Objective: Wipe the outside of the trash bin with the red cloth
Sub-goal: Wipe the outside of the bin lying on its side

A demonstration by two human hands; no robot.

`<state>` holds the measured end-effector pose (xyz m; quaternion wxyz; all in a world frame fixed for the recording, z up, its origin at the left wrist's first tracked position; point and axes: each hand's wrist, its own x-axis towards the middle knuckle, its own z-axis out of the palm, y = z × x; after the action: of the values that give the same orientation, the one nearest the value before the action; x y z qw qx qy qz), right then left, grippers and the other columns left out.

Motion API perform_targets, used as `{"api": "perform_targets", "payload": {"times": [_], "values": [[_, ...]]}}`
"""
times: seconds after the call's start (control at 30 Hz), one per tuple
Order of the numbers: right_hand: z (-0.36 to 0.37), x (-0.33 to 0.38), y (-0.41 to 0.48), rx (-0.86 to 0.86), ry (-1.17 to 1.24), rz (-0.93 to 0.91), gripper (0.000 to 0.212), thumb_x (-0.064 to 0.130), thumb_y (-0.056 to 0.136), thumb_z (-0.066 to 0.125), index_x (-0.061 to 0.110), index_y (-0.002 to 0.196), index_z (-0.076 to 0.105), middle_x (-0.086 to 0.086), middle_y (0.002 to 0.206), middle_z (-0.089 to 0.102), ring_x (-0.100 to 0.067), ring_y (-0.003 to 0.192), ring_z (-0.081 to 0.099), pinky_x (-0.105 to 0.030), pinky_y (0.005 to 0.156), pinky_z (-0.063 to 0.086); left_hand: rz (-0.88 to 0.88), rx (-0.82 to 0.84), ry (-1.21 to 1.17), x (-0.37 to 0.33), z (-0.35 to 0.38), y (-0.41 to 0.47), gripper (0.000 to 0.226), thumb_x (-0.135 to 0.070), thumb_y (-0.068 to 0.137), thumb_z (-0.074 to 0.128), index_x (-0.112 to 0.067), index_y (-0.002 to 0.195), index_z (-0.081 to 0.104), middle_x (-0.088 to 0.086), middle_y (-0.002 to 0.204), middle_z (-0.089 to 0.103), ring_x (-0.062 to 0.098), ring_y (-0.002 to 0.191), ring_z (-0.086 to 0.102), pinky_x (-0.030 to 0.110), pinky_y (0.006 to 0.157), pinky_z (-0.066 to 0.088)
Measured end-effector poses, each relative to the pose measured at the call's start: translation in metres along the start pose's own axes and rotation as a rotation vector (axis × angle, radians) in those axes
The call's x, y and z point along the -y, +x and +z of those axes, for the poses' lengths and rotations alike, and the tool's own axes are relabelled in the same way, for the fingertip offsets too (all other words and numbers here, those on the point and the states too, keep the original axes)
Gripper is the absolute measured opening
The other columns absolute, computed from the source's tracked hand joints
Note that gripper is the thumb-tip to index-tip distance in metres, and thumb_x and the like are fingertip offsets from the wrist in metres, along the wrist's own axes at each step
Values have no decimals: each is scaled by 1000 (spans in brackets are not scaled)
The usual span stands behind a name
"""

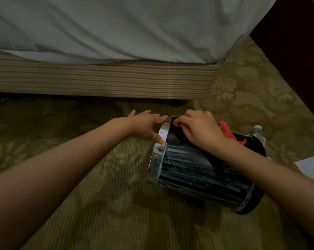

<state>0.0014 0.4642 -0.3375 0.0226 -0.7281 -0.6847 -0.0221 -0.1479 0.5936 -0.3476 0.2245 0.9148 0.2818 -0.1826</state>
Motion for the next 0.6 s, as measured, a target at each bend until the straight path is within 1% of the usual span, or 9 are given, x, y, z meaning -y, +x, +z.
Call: {"api": "perform_targets", "payload": {"times": [0.03,0.13,0.17,0.2,0.33,0.4,0.5,0.53,0.6], "values": [[0,5,-3,3,9,-27,32,29,96,39,29,125,53,3,109,52,-19,103,47,-36,83,33,-3,2,-2,1,1,0,92,-58,74,62,-40,146,7,-8,157,9,20,144,-4,56,110,-6],[0,18,-28,-40,37,-302,28,25,87,53,22,111,64,0,95,58,-22,87,54,-38,73,38,-1,-6,-13,3,3,-1,91,-58,74,62,-42,145,8,-9,156,12,20,144,-3,56,111,-6],[2,18,-32,-55,13,-345,26,25,85,55,21,108,66,-1,92,59,-22,83,55,-38,71,39,1,-10,-18,2,3,-1,90,-58,74,61,-42,145,8,-9,156,14,19,144,-2,56,111,-6],[2,16,-30,-41,-4,-326,26,26,86,54,22,109,65,-1,94,59,-23,84,55,-38,71,37,1,-12,-24,2,3,0,89,-58,75,61,-42,145,7,-9,155,16,19,144,-1,55,111,-5],[5,7,2,-65,-42,1,29,30,97,38,29,120,55,2,107,53,-21,100,49,-36,77,26,-17,-8,-38,0,-4,2,87,-57,77,60,-41,145,9,-10,155,16,19,144,-1,54,112,-4],[5,4,2,-60,-41,-48,28,27,94,41,27,117,57,1,102,54,-23,97,50,-35,75,24,-28,0,-46,1,-4,2,87,-58,76,61,-43,145,10,-10,155,15,19,144,-2,55,111,-5],[4,6,-26,-56,6,-299,30,28,87,41,26,106,64,2,89,56,-20,82,53,-34,70,28,-24,-3,-44,2,-3,3,87,-57,76,61,-43,145,10,-8,156,15,20,144,-1,55,111,-4],[3,3,-27,-43,-6,-313,34,31,87,36,27,106,64,3,89,56,-19,81,53,-34,69,29,-25,-2,-44,2,-4,3,86,-57,77,60,-43,145,9,-8,155,16,20,144,-1,55,111,-4],[-1,-4,-11,-15,17,-147,36,33,92,32,31,114,60,3,100,55,-20,93,51,-36,76,30,-32,16,-45,-2,-6,1,85,-56,78,59,-44,144,8,-7,155,18,20,144,0,55,112,-3]]}}
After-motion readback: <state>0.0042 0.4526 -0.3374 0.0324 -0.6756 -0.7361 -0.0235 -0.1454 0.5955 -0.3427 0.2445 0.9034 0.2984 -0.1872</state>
